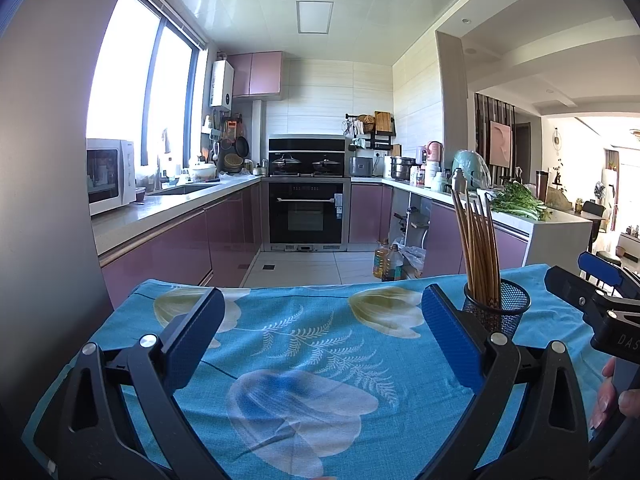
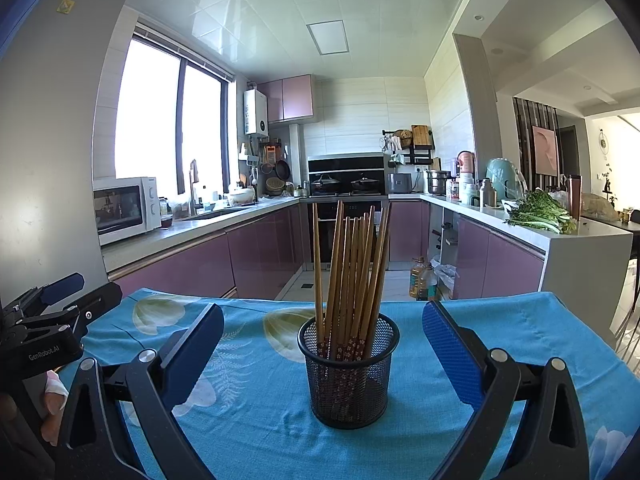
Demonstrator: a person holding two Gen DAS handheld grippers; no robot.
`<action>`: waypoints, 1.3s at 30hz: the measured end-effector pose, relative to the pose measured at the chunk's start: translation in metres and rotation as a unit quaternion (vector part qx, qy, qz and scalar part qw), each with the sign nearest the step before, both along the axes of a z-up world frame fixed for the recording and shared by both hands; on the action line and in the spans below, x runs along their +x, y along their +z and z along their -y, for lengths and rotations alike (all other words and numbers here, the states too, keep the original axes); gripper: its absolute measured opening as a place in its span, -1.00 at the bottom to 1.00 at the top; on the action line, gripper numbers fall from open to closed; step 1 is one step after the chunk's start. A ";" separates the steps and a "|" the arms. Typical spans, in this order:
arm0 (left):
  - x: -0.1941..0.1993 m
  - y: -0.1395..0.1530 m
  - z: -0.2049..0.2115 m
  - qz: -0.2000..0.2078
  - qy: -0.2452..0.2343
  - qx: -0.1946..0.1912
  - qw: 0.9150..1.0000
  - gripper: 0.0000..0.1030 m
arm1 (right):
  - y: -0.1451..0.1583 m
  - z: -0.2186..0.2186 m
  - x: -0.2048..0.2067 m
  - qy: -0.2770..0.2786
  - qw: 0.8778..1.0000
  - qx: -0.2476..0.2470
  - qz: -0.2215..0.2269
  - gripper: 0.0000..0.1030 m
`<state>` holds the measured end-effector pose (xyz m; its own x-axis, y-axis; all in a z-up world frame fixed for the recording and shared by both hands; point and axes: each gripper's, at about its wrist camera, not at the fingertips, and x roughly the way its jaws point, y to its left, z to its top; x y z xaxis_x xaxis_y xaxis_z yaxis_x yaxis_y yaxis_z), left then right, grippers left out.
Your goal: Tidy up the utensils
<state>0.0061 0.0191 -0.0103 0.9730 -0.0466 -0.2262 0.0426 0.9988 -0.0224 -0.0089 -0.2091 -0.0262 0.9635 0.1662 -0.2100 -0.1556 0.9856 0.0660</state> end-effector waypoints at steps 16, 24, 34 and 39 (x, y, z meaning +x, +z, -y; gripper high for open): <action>0.000 0.000 0.001 0.000 -0.001 0.001 1.000 0.89 | 0.000 0.001 -0.001 -0.002 1.000 0.000 0.002 0.87; 0.000 0.000 0.000 0.000 0.000 0.002 1.000 0.89 | 0.000 0.001 -0.002 -0.002 1.000 0.000 0.001 0.87; -0.001 0.001 0.001 0.000 -0.001 0.002 1.000 0.89 | 0.001 0.000 -0.002 -0.003 1.000 0.000 0.001 0.87; -0.001 0.001 0.002 0.000 0.000 0.002 1.000 0.89 | 0.001 0.001 -0.003 -0.003 1.000 0.001 0.002 0.87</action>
<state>0.0055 0.0176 -0.0096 0.9731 -0.0462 -0.2257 0.0433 0.9989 -0.0179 -0.0115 -0.2097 -0.0255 0.9654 0.1598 -0.2061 -0.1490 0.9866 0.0668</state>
